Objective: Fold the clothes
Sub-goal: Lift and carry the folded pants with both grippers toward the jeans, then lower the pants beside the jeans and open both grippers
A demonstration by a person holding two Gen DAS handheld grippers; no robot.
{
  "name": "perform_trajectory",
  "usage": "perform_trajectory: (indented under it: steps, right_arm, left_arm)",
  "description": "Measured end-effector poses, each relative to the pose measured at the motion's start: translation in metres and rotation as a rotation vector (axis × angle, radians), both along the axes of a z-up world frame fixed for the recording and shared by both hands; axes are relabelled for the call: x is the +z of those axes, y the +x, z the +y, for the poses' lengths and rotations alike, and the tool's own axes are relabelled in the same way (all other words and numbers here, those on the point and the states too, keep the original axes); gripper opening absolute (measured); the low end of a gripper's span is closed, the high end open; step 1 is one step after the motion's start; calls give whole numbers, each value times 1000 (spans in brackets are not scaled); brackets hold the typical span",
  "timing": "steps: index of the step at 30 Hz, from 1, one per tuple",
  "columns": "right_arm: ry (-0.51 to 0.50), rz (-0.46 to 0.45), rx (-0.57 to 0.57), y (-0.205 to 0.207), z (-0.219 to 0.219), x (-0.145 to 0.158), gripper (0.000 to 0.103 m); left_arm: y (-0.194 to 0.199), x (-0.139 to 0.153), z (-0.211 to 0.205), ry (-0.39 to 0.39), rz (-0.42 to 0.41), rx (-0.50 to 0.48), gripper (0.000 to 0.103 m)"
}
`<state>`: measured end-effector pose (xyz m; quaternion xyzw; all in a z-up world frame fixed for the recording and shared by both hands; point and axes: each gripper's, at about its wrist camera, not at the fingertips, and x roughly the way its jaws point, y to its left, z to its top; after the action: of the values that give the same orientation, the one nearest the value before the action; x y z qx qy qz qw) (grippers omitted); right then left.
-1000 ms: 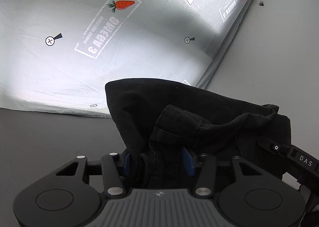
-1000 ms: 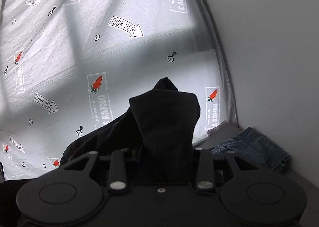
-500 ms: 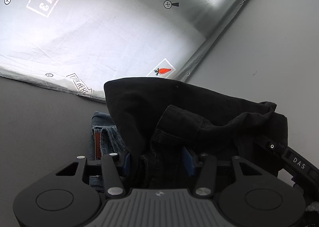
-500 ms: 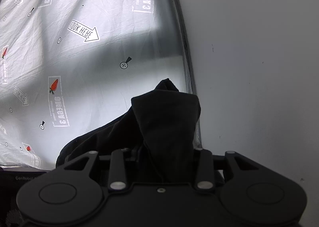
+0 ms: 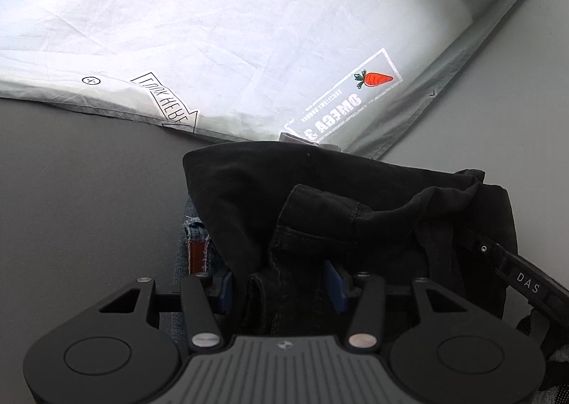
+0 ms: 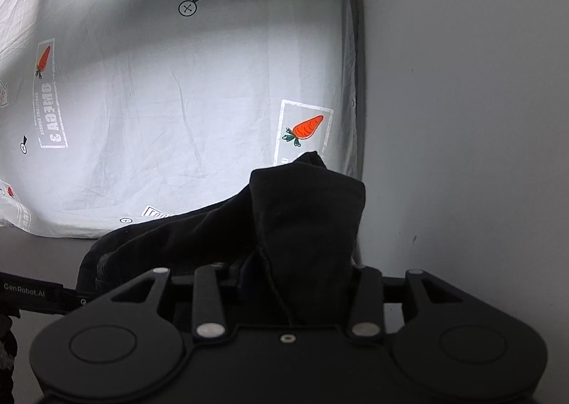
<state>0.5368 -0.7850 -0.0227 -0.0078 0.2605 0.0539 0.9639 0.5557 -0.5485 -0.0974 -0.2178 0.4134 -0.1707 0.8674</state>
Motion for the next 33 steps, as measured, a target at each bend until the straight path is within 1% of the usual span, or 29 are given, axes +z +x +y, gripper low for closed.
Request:
perform_trajectory:
  steps: [3, 7, 11, 14, 16, 17, 19, 21, 22, 23, 24, 25, 26, 27, 28, 30, 31, 32, 33]
  right_arm:
    - [-55, 32, -2, 21, 9, -8, 46]
    - [-140, 12, 22, 24, 13, -8, 51]
    - [-167, 9, 33, 24, 16, 2, 51]
    - [-168, 2, 28, 22, 14, 12, 53]
    - [-185, -27, 10, 17, 13, 19, 57]
    - [-210, -58, -3, 13, 14, 22, 58]
    - [-307, -179, -41, 4, 23, 32, 61]
    - [-327, -258, -25, -4, 30, 41, 60]
    - [-329, -280, -19, -8, 32, 41, 58]
    - [-339, -290, -24, -8, 35, 39, 55]
    - [-347, -289, -28, -8, 37, 34, 52]
    - [-353, -270, -32, -5, 37, 25, 51]
    - [-359, -251, -36, -2, 38, 16, 51]
    - [-353, -229, -39, 2, 37, 6, 50]
    - [-326, -201, -42, 8, 35, -6, 50]
    - [-254, -142, -62, 22, 28, -32, 51]
    - [-217, -127, -75, 27, 24, -43, 53]
    - [-184, -134, -90, 33, 19, -54, 54]
    - [-173, -137, -100, 38, 17, -64, 56]
  left_arm:
    - [4, -6, 2, -6, 7, 4, 53]
    - [10, -14, 5, -13, 16, 10, 55]
    - [15, -23, 8, -21, 26, 16, 57]
    - [15, -23, 10, -27, 29, 21, 58]
    - [14, -23, 10, -23, 29, 18, 59]
    - [14, -23, 9, -19, 28, 15, 61]
    - [12, -20, 8, 0, 19, 3, 63]
    - [9, -11, 6, 32, -10, 0, 65]
    - [6, -6, 5, 61, -31, 12, 66]
    - [1, 3, 6, 104, -75, 38, 68]
    - [-4, 11, 5, 130, -121, 68, 71]
    - [-9, 18, 3, 155, -167, 96, 79]
    - [-12, 26, -3, 168, -220, 90, 81]
    - [-13, 30, -10, 173, -263, 59, 81]
    - [-13, 34, -18, 178, -304, 28, 82]
    - [-8, 28, -29, 166, -341, -5, 88]
    - [-4, 22, -34, 154, -353, -16, 92]
    - [3, 14, -35, 150, -343, -14, 93]
    - [10, 5, -37, 147, -333, -12, 93]
